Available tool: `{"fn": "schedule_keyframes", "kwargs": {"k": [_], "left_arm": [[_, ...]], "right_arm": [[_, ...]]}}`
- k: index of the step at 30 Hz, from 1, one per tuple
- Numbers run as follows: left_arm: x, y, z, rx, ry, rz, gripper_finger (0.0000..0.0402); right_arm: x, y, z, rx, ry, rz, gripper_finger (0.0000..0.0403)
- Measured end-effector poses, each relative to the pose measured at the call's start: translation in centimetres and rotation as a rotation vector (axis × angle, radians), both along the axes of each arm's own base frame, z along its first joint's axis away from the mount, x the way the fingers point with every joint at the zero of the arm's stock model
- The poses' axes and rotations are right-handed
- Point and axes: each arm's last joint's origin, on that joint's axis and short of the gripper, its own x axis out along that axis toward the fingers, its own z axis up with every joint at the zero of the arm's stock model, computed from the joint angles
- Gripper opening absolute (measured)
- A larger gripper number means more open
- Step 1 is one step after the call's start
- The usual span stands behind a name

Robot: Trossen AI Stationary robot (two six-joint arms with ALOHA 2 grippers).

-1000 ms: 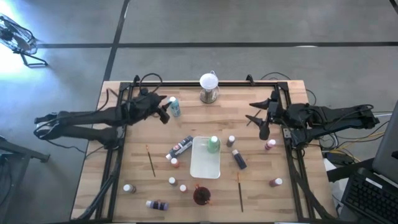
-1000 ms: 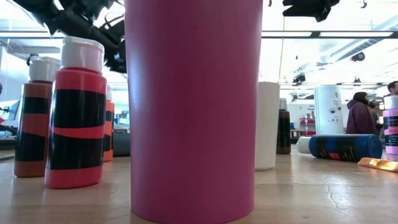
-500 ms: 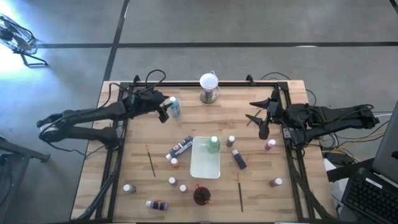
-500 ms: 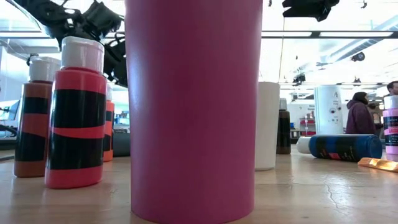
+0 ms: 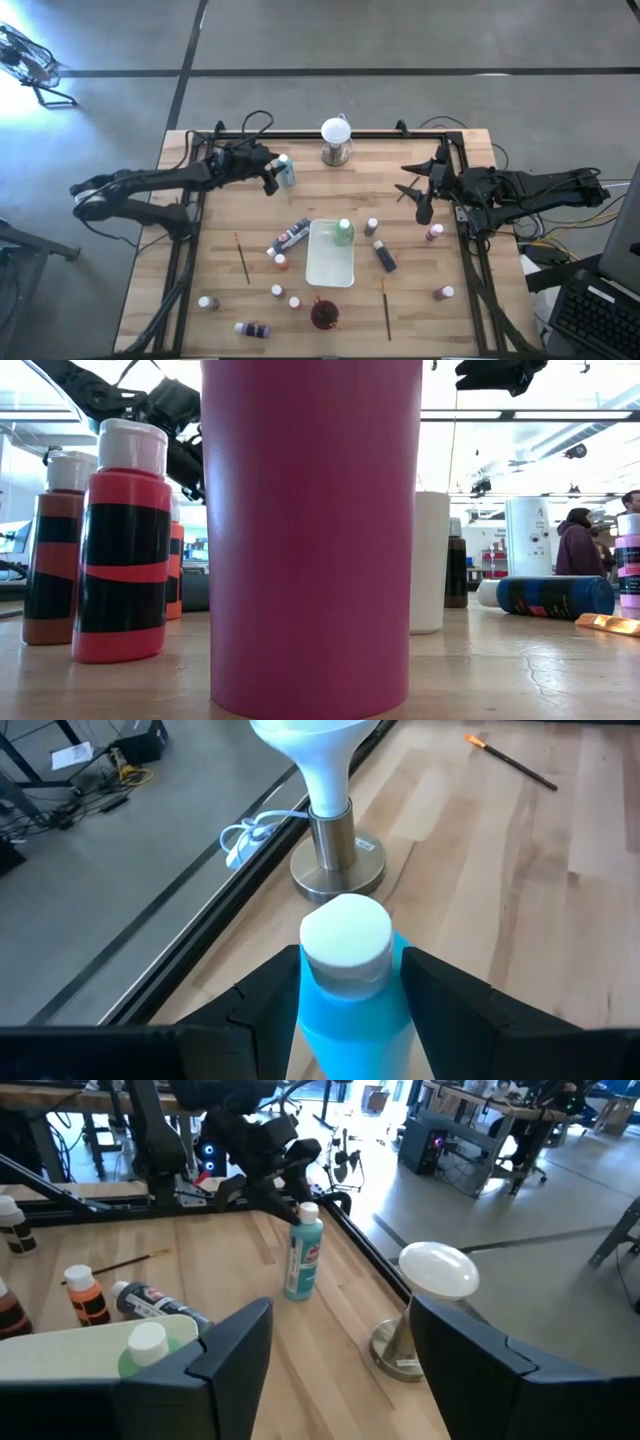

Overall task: Pick & Place Paint Supplies
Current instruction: Put the light blue paint bottle into the white bin

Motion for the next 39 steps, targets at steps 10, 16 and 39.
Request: {"fn": "schedule_keyframes", "kwargs": {"k": [10,16,39], "left_arm": [[0.4,0.4,-0.2,-0.012,-0.036,-0.055,0.0184],[0.6,1.0,-0.5,-0.017,-0.05,-0.062,0.0184],[0.6,1.1,-0.4,-0.037,-0.077,-0.068,0.0121]], "right_arm": [[0.0,-0.1,0.0,-0.006,0.001,-0.023,0.0257],[0.0,-0.1,0.0,-0.012,0.004,-0.023,0.0252],[0.0,-0.1,-0.1,-0.044,0.022,-0.015,0.0185]]}}
